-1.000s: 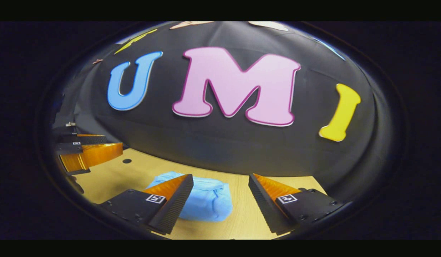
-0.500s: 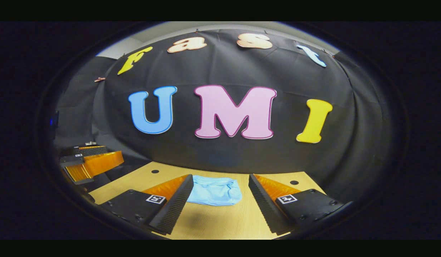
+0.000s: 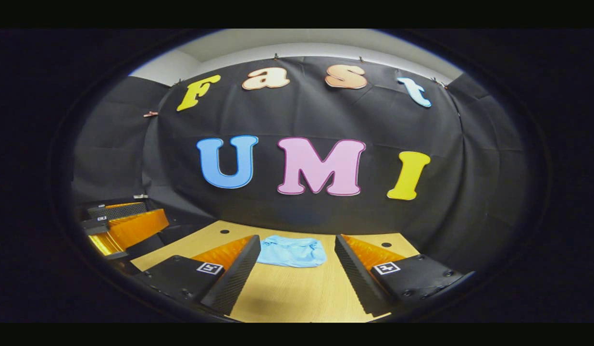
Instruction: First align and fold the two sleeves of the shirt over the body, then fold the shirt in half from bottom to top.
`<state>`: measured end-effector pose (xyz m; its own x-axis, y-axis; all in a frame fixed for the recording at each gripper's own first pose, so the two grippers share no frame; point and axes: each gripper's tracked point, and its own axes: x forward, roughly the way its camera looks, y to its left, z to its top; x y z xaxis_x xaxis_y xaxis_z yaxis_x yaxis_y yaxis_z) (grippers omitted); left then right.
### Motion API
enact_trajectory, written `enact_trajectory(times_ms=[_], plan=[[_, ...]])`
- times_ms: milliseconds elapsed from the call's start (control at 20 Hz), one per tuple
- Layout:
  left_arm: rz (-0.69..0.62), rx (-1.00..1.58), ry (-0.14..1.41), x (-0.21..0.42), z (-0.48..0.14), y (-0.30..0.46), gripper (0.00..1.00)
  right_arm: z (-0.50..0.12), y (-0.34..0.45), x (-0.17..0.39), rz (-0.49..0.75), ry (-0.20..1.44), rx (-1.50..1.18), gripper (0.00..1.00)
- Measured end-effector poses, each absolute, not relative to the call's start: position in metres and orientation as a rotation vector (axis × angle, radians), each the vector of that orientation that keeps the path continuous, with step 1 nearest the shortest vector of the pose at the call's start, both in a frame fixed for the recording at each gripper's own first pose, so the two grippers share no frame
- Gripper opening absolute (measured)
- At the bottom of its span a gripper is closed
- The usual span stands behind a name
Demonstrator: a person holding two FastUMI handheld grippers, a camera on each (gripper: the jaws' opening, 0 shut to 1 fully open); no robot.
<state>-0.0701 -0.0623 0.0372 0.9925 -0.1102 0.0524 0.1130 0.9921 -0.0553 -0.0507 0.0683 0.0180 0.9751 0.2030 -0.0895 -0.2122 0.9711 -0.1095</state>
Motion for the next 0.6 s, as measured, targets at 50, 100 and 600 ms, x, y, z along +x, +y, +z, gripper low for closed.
enact_trajectory(times_ms=[50, 100, 600], plan=[[-0.111, -0.059, -0.047, -0.080, 0.036, -0.062, 0.97, 0.021, 0.066, -0.059, 0.205, 0.071, -0.116, 0.99], [-0.110, -0.057, -0.044, -0.088, 0.035, -0.062, 0.97, 0.024, 0.063, -0.065, 0.198, 0.065, -0.116, 0.99], [-0.118, -0.044, -0.016, -0.110, 0.019, -0.059, 0.97, 0.021, 0.057, -0.091, 0.161, 0.058, -0.080, 0.97]])
